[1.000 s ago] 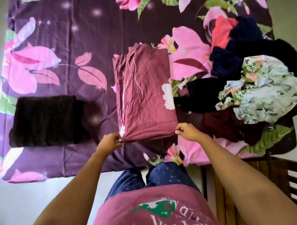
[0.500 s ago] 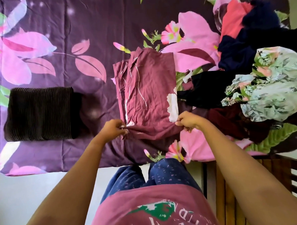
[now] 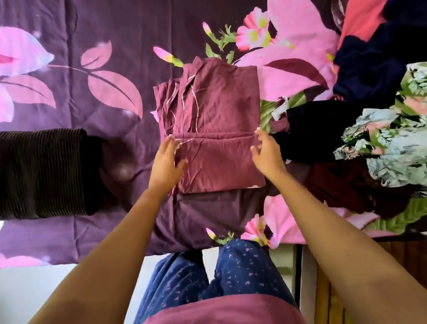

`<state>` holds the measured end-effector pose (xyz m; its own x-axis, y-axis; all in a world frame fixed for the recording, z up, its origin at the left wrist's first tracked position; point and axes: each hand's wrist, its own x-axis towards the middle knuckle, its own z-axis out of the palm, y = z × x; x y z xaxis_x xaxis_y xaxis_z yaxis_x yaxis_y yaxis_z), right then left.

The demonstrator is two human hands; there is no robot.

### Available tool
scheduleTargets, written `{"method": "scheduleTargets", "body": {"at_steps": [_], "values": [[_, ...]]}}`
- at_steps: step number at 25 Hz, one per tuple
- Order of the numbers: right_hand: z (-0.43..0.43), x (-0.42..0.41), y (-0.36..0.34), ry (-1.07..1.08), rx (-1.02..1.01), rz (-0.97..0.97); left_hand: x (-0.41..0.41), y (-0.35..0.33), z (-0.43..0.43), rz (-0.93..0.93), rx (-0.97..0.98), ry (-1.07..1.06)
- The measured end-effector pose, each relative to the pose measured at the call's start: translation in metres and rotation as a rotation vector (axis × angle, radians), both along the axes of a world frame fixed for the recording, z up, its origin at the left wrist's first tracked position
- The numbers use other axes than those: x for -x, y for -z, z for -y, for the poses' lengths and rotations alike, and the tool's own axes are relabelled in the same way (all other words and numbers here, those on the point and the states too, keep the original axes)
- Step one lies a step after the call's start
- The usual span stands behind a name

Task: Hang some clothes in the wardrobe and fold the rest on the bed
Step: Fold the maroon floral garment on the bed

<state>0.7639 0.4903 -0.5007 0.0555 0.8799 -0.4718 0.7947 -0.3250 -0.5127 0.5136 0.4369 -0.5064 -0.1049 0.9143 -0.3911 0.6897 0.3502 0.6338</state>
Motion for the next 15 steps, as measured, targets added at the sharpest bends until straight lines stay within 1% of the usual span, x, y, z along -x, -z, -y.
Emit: {"method": "scheduleTargets", "body": {"at_steps": [2, 4, 5, 7, 9, 12, 13, 15], "values": [[0.021, 0.007, 0.009, -0.232, -0.072, -0.005, -0.008, 0.012, 0.014, -0.025, 0.052, 0.166], [0.036, 0.012, 0.022, -0.464, -0.024, -0.007, -0.011, 0.025, 0.026, -0.063, 0.125, 0.317], [0.041, 0.011, 0.029, -0.584, 0.039, 0.035, -0.011, 0.032, 0.030, -0.107, 0.173, 0.389], [0.045, 0.008, 0.042, -0.789, 0.164, 0.210, -0.011, 0.043, 0.037, -0.227, 0.261, 0.506], [0.047, 0.005, 0.050, -0.867, 0.168, 0.323, -0.011, 0.054, 0.043, -0.328, 0.267, 0.556], [0.050, 0.008, 0.051, -0.903, 0.171, 0.377, -0.016, 0.064, 0.048, -0.410, 0.178, 0.537], [0.049, 0.010, 0.049, -0.918, 0.194, 0.387, -0.018, 0.063, 0.047, -0.422, 0.179, 0.534], [0.044, 0.013, 0.040, -0.941, 0.270, 0.391, -0.023, 0.057, 0.042, -0.428, 0.246, 0.549]]}}
